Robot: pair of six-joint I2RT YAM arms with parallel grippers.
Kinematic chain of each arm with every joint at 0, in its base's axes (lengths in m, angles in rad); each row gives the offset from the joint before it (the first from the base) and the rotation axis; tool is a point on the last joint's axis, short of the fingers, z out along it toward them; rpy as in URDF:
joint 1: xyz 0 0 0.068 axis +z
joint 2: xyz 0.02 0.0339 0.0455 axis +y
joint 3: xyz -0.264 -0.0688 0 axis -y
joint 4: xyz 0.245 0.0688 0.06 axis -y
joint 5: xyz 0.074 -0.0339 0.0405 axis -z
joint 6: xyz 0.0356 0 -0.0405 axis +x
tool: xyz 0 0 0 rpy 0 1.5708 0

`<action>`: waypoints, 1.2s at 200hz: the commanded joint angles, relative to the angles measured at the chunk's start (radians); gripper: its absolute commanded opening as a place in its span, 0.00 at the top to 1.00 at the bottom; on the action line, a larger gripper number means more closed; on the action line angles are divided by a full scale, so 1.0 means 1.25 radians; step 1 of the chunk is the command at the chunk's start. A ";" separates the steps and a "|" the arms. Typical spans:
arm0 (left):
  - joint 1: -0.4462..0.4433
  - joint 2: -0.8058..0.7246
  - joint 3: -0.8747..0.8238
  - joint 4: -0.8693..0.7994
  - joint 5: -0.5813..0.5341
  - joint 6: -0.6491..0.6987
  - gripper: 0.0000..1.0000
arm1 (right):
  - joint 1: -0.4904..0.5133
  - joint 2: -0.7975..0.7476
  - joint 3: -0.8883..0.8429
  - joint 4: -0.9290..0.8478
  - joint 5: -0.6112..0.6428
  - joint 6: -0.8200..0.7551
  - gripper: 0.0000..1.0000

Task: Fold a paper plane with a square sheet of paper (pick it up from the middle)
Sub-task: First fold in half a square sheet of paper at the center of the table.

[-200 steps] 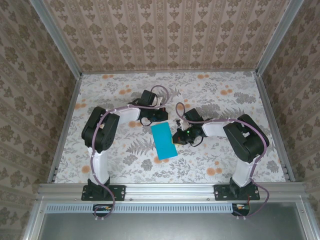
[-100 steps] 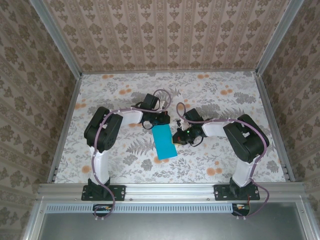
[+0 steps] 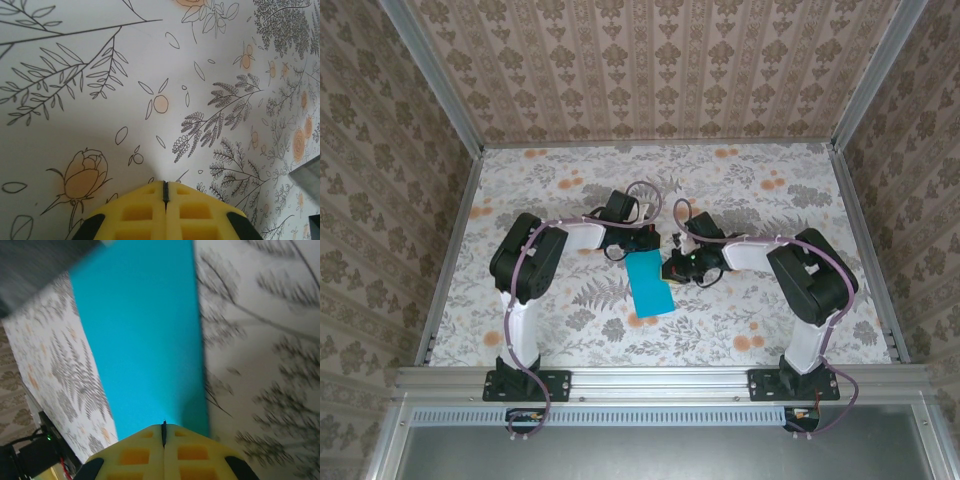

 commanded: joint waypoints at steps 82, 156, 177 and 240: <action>0.013 0.040 -0.053 -0.018 -0.059 -0.010 1.00 | 0.006 0.038 0.003 -0.012 0.025 -0.002 1.00; 0.022 0.048 -0.047 -0.018 -0.058 -0.010 1.00 | 0.032 -0.141 -0.193 -0.080 -0.001 -0.036 1.00; 0.022 0.042 -0.026 -0.030 -0.049 -0.006 1.00 | 0.039 -0.172 -0.212 -0.104 0.005 -0.042 1.00; 0.035 -0.093 0.066 -0.125 -0.075 -0.025 0.61 | 0.041 -0.220 -0.137 -0.127 0.116 -0.027 0.95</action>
